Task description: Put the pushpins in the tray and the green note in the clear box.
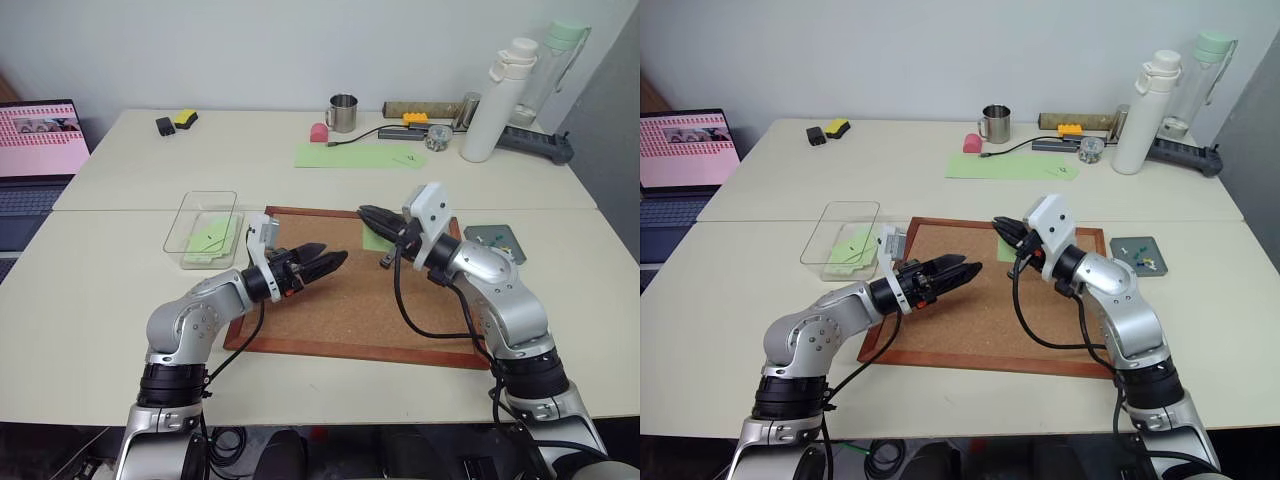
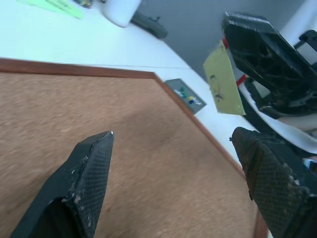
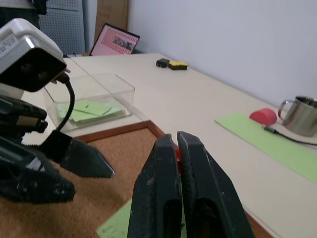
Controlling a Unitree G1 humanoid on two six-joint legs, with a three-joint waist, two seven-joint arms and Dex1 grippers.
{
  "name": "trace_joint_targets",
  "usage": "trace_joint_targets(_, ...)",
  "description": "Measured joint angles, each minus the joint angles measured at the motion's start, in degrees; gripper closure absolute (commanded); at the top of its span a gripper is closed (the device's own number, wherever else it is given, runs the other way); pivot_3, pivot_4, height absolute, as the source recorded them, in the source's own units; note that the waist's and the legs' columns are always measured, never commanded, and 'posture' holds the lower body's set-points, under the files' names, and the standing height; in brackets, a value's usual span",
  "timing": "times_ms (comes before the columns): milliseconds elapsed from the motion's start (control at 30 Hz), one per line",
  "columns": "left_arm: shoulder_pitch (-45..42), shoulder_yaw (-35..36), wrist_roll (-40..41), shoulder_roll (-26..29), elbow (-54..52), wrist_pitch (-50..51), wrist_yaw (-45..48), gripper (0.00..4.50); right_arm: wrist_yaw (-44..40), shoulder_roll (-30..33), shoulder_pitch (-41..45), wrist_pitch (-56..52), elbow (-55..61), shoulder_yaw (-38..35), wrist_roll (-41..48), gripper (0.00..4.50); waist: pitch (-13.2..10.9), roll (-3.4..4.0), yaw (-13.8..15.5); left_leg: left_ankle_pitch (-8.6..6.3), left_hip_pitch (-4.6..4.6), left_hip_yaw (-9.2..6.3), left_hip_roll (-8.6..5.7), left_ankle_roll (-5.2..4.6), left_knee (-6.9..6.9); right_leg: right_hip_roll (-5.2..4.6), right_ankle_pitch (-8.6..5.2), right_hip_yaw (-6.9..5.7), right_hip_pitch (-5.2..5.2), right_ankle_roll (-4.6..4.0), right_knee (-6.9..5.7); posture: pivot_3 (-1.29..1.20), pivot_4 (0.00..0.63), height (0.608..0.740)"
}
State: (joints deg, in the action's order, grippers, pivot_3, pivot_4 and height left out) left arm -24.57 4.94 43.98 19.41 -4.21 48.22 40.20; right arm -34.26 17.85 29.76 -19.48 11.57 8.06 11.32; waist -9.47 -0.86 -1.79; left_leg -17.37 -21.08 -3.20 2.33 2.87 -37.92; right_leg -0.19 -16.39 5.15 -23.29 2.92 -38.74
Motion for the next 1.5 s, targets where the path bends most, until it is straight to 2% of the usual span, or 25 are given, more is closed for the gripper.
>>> trace_joint_targets(300, -2.35, 0.92, 5.54, -1.7, -2.36, 3.28, -1.09, 0.47, 0.56, -0.71, 0.27, 1.5, -0.07, 0.01, -1.06, 4.5, -0.01, -0.01, -0.08, 0.0, 0.01, -0.01, 0.02, 0.0, 0.01, 0.01, 0.0, 0.0, 0.0, 0.0, 0.0, 0.0, 0.15, 0.74)
trace_joint_targets(800, -3.69, -0.24, 4.89, -3.05, -1.57, 2.39, -2.24, 0.47, 1.05, -3.6, 0.68, 1.25, 1.94, 1.33, -1.03, 4.5, -0.01, -0.01, -0.07, 0.01, 0.0, -0.01, 0.01, 0.02, 0.0, 0.01, 0.0, -0.01, 0.0, 0.0, 0.0, 0.0, 0.15, 0.74)
trace_joint_targets(933, -4.33, -0.67, 4.19, -3.7, -0.32, 1.65, -2.06, 0.99, 1.15, -4.28, 0.67, 1.05, 2.81, 2.2, -1.01, 4.5, -0.01, 0.0, -0.09, 0.01, 0.0, -0.01, 0.01, 0.03, 0.0, 0.01, 0.0, 0.0, 0.0, 0.0, 0.0, 0.0, 0.15, 0.74)
trace_joint_targets(1267, -4.73, -0.67, 3.6, -4.15, 0.4, 1.02, -1.91, 3.11, 1.76, -4.54, 0.68, 0.12, 4.02, 2.29, -1.02, 4.5, -0.01, 0.0, -0.08, 0.01, 0.0, -0.01, 0.01, 0.02, 0.01, 0.01, 0.0, 0.0, 0.0, 0.0, 0.0, 0.0, 0.15, 0.74)
trace_joint_targets(1500, -5.18, -0.51, 3.56, -4.49, 1.28, 0.36, -2.05, 4.39, 1.8, -4.45, 0.67, 0.11, 4.14, 2.29, -1.04, 4.5, -0.01, 0.0, -0.08, 0.01, 0.0, -0.02, 0.01, 0.02, 0.01, 0.01, 0.0, -0.01, 0.0, 0.0, 0.01, 0.0, 0.15, 0.74)
